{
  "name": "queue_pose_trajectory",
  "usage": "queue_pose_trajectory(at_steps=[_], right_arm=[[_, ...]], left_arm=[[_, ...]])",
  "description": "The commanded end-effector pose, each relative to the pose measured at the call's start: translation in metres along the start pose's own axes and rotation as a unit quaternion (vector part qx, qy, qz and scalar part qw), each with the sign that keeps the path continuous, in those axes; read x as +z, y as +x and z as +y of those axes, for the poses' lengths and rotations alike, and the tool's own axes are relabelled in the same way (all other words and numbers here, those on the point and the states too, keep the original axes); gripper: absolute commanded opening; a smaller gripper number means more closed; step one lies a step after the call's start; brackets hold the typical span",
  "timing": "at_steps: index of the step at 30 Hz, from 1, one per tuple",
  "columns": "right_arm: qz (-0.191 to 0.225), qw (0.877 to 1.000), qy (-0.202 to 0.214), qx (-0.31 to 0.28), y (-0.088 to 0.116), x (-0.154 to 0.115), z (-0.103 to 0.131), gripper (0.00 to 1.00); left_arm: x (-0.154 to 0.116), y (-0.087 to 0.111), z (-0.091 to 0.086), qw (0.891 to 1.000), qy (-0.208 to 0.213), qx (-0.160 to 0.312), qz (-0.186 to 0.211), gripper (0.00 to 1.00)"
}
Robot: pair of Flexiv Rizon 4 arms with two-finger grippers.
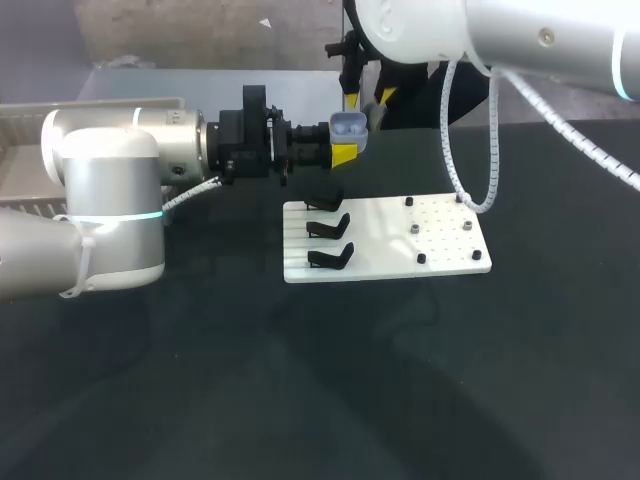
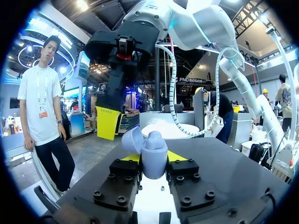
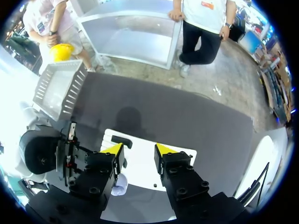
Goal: Pick up each earbud case from the left stands, insert the matching earbuds, close the lid, and place the case in the box.
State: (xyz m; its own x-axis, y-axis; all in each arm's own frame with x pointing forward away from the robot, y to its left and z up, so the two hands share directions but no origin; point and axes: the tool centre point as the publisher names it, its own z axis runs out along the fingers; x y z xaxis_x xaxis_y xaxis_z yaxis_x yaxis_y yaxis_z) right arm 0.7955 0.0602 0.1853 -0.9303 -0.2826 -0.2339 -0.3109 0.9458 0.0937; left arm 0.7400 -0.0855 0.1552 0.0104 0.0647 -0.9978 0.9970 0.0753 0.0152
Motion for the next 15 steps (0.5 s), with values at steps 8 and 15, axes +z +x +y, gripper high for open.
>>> queue_pose_trajectory(at_steps=[8,15], right_arm=[[0.001,1.000,-0.003,-0.005,0.032,-0.006,0.009,0.42],[-0.002,1.000,-0.005,-0.002,0.044,-0.007,0.014,0.44]], left_arm=[[0.000,0.001,-0.002,1.000,-0.003,0.002,-0.002,0.00],[0.000,0.001,-0.002,1.000,-0.003,0.002,-0.002,0.00]])
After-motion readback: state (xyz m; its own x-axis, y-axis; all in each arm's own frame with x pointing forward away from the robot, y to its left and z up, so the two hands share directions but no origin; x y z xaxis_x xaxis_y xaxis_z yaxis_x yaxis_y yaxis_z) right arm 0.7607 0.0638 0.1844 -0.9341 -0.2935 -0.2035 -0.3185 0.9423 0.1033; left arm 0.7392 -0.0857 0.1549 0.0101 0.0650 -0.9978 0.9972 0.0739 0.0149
